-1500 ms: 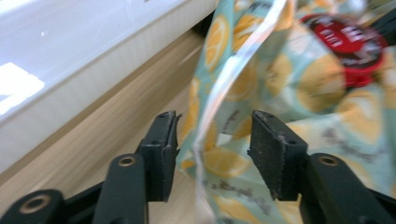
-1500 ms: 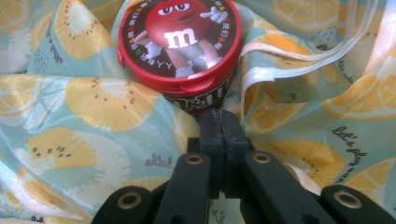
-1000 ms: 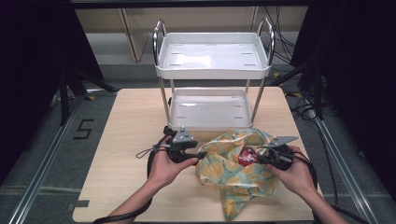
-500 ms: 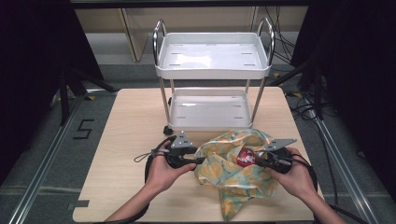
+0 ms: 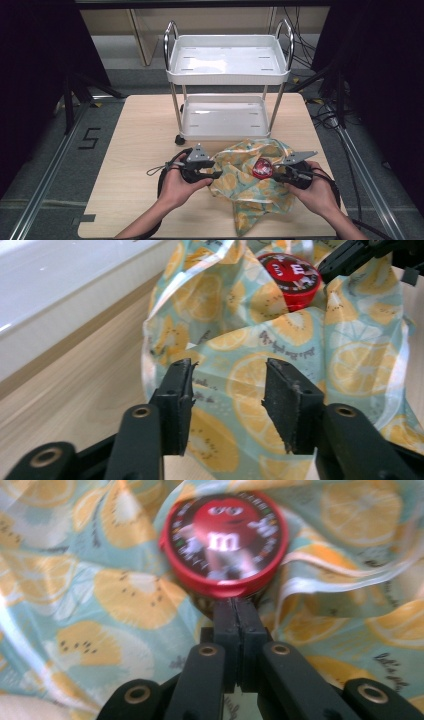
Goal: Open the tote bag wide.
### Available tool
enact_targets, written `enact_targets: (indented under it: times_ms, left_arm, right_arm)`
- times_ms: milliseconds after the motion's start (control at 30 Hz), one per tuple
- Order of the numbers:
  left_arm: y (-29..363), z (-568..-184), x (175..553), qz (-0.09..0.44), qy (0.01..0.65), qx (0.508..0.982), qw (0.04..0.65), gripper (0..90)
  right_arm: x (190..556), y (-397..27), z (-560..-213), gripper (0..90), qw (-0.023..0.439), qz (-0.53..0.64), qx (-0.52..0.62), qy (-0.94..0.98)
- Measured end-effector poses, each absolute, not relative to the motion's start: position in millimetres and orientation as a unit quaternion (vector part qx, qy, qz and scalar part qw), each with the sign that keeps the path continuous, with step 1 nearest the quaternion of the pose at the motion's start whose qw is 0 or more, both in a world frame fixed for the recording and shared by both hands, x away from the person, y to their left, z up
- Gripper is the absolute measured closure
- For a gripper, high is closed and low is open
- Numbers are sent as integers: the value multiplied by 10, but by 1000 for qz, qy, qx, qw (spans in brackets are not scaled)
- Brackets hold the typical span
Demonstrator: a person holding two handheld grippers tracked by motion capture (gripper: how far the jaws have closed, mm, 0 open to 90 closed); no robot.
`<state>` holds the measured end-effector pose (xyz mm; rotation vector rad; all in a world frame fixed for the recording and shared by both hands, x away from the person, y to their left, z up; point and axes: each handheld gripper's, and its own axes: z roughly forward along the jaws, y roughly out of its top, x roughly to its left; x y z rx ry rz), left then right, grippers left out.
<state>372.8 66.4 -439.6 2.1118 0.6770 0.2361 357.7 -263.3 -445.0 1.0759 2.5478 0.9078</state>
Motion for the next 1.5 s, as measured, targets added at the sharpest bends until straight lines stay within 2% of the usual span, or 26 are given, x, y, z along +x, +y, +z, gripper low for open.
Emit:
enact_targets:
  times_ms: [100,300,333,367,633,667,767,800,867,900,967,1100,1300,1500]
  left_arm:
    - [625,-4412,3715,92,272,850,442,565]
    - [611,-4421,3717,95,253,857,439,616]
    - [607,-4424,3712,95,255,856,440,623]
    - [607,-4425,3712,95,255,856,439,628]
    - [615,-4421,3721,97,256,855,441,634]
    - [614,-4421,3719,98,256,854,442,634]
    - [616,-4418,3723,99,256,855,441,633]
    - [614,-4417,3728,99,255,854,442,634]
    - [611,-4413,3730,99,255,854,443,633]
    - [611,-4407,3727,101,254,855,441,633]
    - [611,-4406,3726,102,254,854,442,634]
    - [619,-4411,3727,101,260,852,444,634]
    - [656,-4380,3742,110,256,852,444,633]
    - [661,-4379,3740,110,277,841,451,622]
  right_arm:
    - [3501,-2563,-4440,896,117,303,348,879]
    - [3401,-2496,-4521,889,79,290,333,894]
    - [3399,-2496,-4576,889,83,291,321,897]
    - [3351,-2466,-4587,891,56,280,342,895]
    - [3302,-2509,-4722,865,-2,253,335,908]
    - [3317,-2527,-4691,863,-1,257,339,905]
    - [3417,-2627,-4528,856,50,311,358,879]
    - [3429,-2640,-4484,843,53,319,374,869]
    - [3518,-2684,-4430,821,96,323,370,866]
    - [3528,-2683,-4401,819,88,313,380,866]
    - [3607,-2684,-4437,838,112,309,373,868]
    - [3666,-2654,-4479,900,112,303,398,859]
    - [3691,-2650,-4444,900,110,296,394,863]
    - [3652,-2606,-4470,900,122,311,393,857]
